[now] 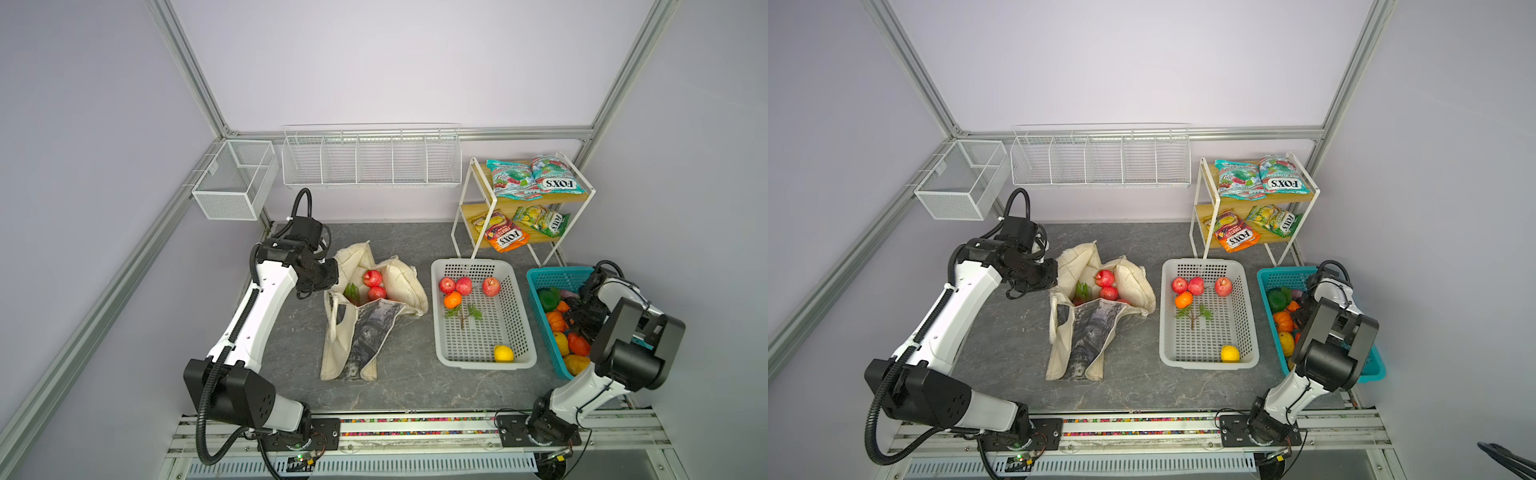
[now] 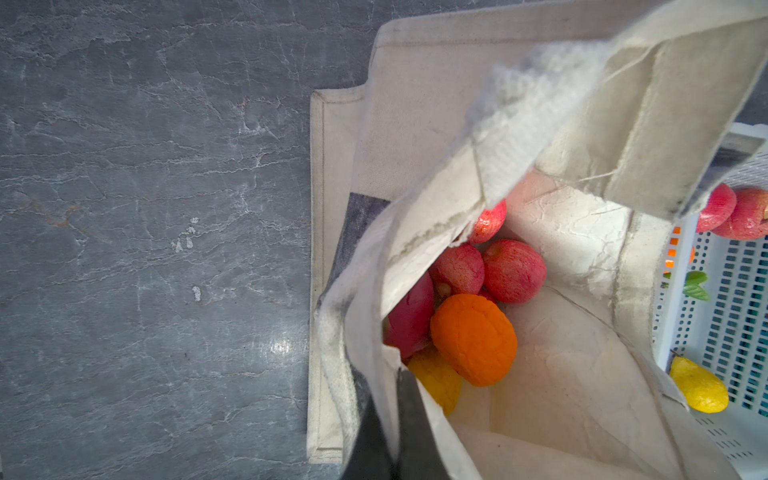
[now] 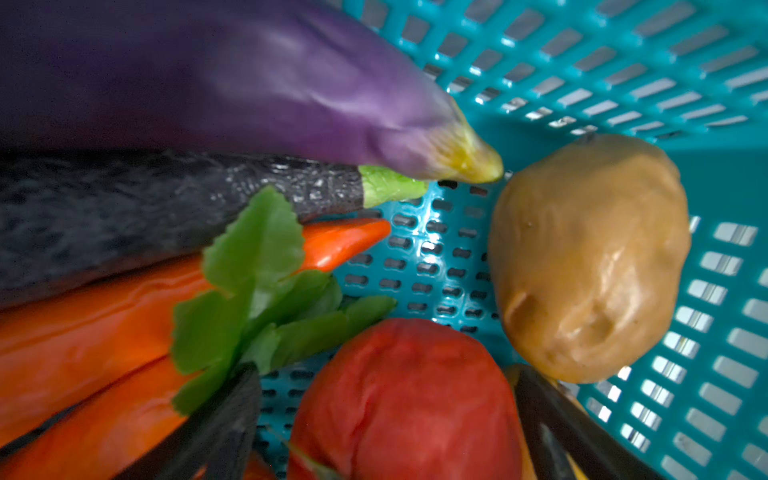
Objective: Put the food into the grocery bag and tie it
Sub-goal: 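Close the right gripper on the red tomato and lift it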
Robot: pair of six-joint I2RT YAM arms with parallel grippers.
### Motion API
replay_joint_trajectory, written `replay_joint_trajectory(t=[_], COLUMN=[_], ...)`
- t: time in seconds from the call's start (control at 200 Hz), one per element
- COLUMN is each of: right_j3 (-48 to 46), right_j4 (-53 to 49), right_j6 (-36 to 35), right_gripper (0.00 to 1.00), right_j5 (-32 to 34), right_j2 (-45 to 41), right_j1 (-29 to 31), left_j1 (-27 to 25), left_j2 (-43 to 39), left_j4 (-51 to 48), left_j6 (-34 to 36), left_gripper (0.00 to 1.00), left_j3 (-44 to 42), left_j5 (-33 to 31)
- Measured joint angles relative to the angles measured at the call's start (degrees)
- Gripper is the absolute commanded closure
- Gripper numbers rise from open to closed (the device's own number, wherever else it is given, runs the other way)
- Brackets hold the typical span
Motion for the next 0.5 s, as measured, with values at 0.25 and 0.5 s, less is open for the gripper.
replay_joint_trajectory(t=[0.25, 0.5], right_j3=[-0.28, -0.24], right_j4=[0.79, 0.76], right_j6=[-0.35, -0.04], right_gripper=[0.34, 0.39], right_j5=[-0.5, -0.96], right_j2=[-2.84, -7.89], right_j1=[0.0, 0.0], left_j1=[0.0, 0.0], left_j2=[0.04, 0.02], left_j4=[0.02, 0.02], left_j6=[0.0, -0.02], left_gripper=[1.0, 1.0], left_j3=[0.0, 0.0], left_j5=[0.0, 0.0])
